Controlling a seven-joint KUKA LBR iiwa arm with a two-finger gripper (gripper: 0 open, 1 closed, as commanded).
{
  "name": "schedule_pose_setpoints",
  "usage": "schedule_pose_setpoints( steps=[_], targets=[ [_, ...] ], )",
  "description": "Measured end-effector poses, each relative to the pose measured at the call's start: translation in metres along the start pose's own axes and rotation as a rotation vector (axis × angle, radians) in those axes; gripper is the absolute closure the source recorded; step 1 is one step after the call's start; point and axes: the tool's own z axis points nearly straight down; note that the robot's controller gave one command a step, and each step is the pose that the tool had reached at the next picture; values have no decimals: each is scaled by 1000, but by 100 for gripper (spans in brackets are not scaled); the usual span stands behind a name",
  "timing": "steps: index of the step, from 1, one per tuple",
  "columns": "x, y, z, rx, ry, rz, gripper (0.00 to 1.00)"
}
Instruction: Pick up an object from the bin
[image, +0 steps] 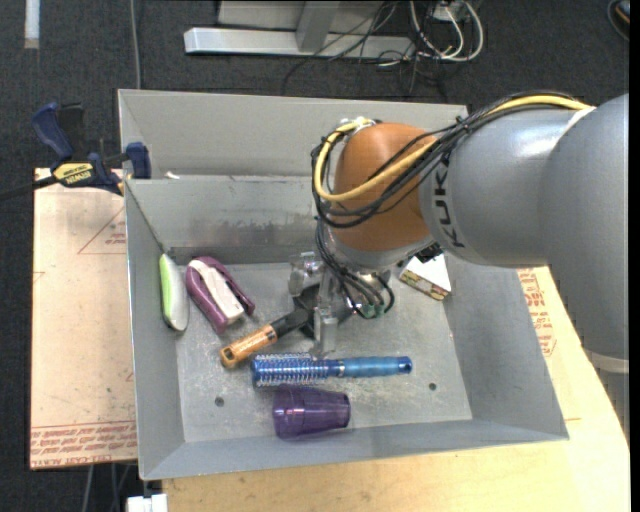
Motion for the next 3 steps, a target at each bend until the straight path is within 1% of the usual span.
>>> schedule_pose_setpoints(
  steps=[1, 2, 3],
  targets=[
    [-21, -68, -40, 4, -15, -45, 0],
    [21, 11, 2, -3, 1, -162, 0],
    [-42, -93, 57, 6, -19, -34, 0]
  ],
)
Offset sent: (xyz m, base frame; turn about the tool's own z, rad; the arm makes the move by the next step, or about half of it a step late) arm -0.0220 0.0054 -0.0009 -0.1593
